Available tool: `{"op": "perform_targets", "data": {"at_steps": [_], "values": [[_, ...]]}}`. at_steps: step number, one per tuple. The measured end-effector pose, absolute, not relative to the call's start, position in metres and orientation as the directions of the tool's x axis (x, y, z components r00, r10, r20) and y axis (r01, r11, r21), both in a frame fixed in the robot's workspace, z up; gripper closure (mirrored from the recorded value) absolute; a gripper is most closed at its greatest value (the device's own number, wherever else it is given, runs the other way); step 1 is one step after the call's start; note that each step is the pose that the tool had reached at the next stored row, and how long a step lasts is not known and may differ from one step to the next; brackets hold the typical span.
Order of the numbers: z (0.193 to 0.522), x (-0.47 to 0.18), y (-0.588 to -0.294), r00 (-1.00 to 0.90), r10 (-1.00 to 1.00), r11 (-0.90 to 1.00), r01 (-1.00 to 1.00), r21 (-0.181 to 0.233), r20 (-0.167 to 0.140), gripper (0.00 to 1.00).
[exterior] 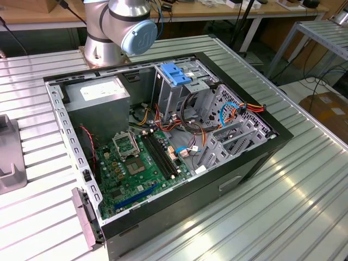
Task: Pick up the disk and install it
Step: 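Pick up the disk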
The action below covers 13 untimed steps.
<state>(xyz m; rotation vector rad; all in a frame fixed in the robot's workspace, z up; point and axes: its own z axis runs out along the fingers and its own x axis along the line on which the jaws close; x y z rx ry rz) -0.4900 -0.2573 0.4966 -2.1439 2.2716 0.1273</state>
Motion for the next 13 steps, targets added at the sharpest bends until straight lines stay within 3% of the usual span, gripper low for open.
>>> {"op": "perform_targets", "data": {"at_steps": [13], "values": [[0.5057, -0.49, -0.2573, -0.059, -0.996, 0.056, -0.997, 0.049, -0.067, 0.63]]}}
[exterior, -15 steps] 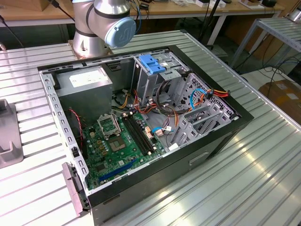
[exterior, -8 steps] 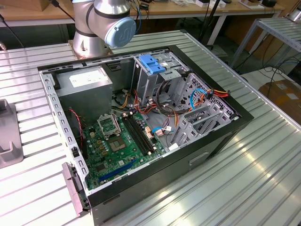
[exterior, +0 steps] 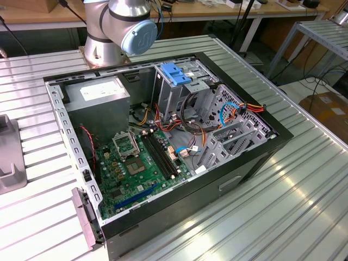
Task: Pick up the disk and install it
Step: 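Pick up the disk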
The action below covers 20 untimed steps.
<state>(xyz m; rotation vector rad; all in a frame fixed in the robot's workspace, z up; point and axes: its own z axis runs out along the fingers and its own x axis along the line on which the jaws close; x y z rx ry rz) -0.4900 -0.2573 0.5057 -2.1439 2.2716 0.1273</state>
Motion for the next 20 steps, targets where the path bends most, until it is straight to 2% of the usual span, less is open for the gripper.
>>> {"op": "perform_targets", "data": {"at_steps": [20], "values": [[0.52, -0.49, -0.257, -0.059, -0.996, 0.056, -0.997, 0.049, -0.067, 0.63]]}}
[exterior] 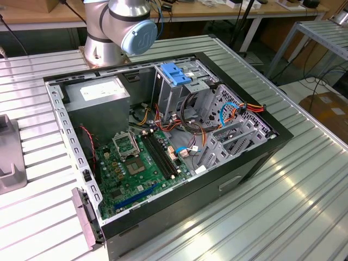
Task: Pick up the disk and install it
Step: 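Pick up the disk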
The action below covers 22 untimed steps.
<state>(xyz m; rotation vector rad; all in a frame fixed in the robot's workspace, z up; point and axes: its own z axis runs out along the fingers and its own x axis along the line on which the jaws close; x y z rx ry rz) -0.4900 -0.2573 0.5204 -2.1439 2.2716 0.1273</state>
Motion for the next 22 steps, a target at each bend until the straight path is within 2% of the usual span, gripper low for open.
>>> {"op": "perform_targets", "data": {"at_steps": [22], "values": [[0.532, -0.49, -0.257, -0.059, -0.996, 0.056, -0.997, 0.049, -0.067, 0.63]]}}
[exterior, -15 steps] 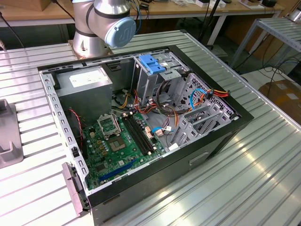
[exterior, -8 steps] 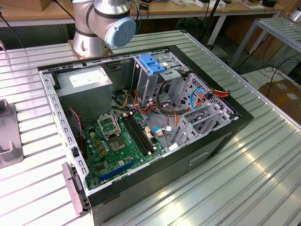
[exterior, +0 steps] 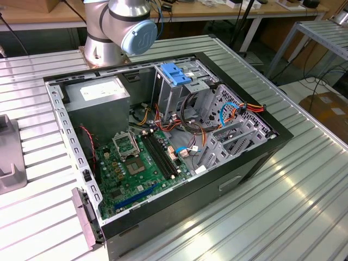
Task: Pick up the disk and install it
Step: 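Pick up the disk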
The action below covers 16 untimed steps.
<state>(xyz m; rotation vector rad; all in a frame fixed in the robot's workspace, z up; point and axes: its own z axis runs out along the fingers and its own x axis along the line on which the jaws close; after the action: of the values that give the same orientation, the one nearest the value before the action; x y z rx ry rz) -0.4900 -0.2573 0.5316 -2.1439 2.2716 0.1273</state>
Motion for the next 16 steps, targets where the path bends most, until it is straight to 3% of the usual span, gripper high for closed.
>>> {"op": "perform_targets", "data": {"at_steps": [16], "values": [[0.5394, -0.49, -0.2573, -0.059, -0.996, 0.056, -0.997, 0.049, -0.067, 0.63]]}}
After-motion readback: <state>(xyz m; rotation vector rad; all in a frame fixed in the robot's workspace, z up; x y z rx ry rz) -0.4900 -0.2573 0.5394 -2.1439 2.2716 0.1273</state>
